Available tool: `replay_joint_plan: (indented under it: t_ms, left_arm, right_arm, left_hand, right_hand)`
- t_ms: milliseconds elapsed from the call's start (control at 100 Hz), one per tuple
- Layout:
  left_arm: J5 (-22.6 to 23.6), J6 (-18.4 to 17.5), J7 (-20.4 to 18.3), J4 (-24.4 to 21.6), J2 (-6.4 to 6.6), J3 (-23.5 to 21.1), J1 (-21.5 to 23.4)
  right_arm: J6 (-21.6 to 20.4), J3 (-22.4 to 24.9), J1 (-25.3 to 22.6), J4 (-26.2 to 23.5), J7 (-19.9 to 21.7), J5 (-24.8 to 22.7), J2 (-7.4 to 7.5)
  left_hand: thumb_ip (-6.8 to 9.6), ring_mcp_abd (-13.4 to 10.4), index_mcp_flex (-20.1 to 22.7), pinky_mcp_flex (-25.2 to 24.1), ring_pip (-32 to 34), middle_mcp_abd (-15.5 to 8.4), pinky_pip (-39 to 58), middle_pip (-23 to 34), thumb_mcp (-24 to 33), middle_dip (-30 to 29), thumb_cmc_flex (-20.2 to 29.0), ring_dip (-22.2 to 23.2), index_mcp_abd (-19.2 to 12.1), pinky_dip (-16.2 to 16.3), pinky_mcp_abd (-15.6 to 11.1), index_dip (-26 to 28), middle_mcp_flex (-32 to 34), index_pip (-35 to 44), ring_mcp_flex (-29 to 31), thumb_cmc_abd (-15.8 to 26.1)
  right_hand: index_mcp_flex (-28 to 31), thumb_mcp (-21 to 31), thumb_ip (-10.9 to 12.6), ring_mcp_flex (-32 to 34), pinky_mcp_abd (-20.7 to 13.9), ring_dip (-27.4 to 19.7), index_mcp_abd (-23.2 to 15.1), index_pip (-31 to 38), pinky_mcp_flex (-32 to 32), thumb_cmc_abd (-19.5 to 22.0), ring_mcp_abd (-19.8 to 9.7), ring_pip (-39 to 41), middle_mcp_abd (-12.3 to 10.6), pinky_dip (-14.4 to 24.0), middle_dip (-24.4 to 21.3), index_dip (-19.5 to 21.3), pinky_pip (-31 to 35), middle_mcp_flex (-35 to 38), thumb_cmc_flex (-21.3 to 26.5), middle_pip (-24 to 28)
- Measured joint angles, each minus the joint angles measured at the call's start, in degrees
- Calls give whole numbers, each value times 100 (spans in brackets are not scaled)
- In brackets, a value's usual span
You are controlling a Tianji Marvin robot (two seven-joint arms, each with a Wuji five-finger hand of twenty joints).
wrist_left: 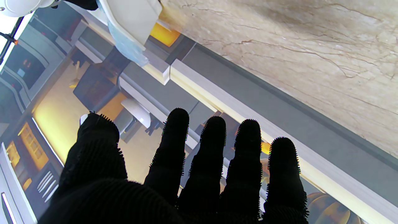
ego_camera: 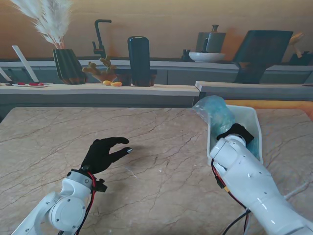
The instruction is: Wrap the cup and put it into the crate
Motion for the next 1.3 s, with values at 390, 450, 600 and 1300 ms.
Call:
replay_joint_plan:
  t_ms: [390,450,600,1300]
  left_arm:
    - [-47,-11,4,26,-1,11,-20]
    - [-51,-11,-2,29,-1,13,-25]
    - [-59,-44,-22,30,-1,13,-27]
    - [-101,-89,-61,41,3,23,-36]
  right_arm:
    - [-305,322,-286,-279,-319,-16,8]
    - [-431,403,-345,-314,-487,-32,-4]
    - [-562,452,-443,-457,-487,-344,36]
    - [-925,558,-802,-1322,126,-1640,452]
  left_hand:
    - [-1,0,0,0,1,0,0,0,0,1,0,0,0,0,1,0,0,0,0,0]
    - [-1,0,0,0,1,0,0,0,0,1,0,0,0,0,2,0,0,1,0,0]
    - [-1,0,0,0,1,0,0,0,0,1,0,0,0,0,2,0,0,1,0,0]
    - [-1,0,0,1,29,0,0,0,0,1,0,1,0,0,4,0,0,2,90,0]
  right_hand:
    - [-439,-256,213,-1296,17,-452,-105,-403,-564,689,44,-1112,3,96,-221,74,-323,-1202,-157,-361]
    - [-438,-427,233,-1374,52,-464,-106,-442,-647,912,43,-1129,3,166,-221,75,-562,-1228,-189,-359]
    - [-358,-576,363,-1355,162,-512,-115,-469,-706,1146,41,-1176,4,263,-222,75,-754,-1255,-192,-359]
    - [-502,275,372,-1996,483,-1185,-406,-1089,-904,873,32,-2183,5,806,-570,429,-2756,-1709,-1093,-1097]
